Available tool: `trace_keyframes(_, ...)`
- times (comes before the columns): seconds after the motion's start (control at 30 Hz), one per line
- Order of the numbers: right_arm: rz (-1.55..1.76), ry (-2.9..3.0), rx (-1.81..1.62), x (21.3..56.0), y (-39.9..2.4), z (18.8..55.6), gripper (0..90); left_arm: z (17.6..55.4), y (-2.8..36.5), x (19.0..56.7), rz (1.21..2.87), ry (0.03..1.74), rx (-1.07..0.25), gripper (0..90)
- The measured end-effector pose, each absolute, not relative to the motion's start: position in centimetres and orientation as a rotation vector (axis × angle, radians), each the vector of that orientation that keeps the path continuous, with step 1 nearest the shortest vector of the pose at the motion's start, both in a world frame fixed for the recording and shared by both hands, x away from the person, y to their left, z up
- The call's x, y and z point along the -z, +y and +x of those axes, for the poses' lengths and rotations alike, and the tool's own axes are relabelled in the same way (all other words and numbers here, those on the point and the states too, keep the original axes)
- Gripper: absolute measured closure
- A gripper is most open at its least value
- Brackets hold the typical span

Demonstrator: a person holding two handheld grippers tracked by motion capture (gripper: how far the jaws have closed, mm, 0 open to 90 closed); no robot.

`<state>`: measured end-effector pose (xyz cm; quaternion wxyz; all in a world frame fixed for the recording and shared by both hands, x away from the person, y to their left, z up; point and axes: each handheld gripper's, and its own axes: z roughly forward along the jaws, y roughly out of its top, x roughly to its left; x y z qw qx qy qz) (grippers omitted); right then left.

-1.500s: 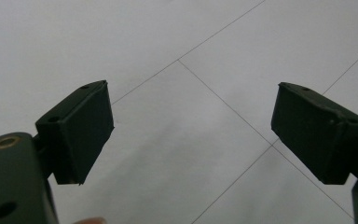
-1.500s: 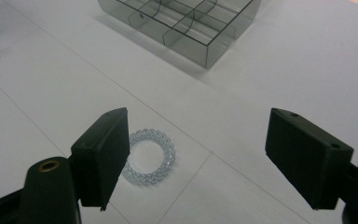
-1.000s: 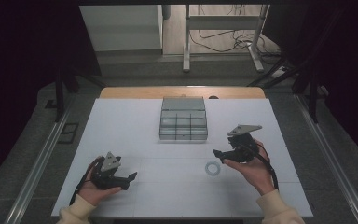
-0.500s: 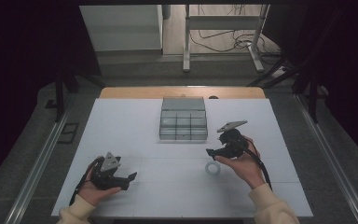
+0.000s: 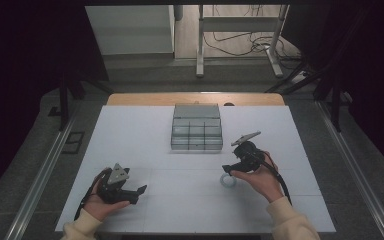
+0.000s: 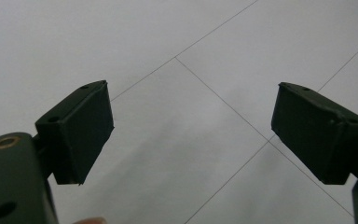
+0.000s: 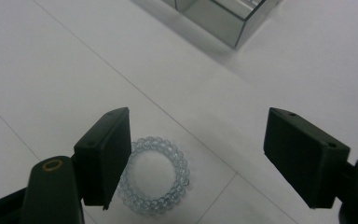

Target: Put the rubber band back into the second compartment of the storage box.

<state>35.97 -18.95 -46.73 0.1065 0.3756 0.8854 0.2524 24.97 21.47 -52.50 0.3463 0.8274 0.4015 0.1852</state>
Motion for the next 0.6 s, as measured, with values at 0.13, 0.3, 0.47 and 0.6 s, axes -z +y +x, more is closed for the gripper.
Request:
trace_keyframes(0.13, 1.114, 2.621, -0.722, 47.1, -19.1, 36.0, 23.5, 25.0, 21.5, 52.5, 2.148, 1.041, -0.48, 13.2)
trace_keyframes(0.3, 1.119, 2.634, -0.698, 47.7, -19.3, 36.0, 23.9, 25.0, 21.5, 52.5, 2.15, 1.039, -0.479, 13.2)
trace_keyframes(0.47, 1.115, 2.669, -0.654, 48.4, -19.1, 36.1, 28.0, 24.9, 21.4, 52.5, 2.15, 1.04, -0.477, 13.2)
trace_keyframes(0.6, 1.092, 2.69, -0.639, 48.7, -18.9, 36.0, 32.9, 24.9, 21.4, 52.5, 2.151, 1.039, -0.476, 13.2)
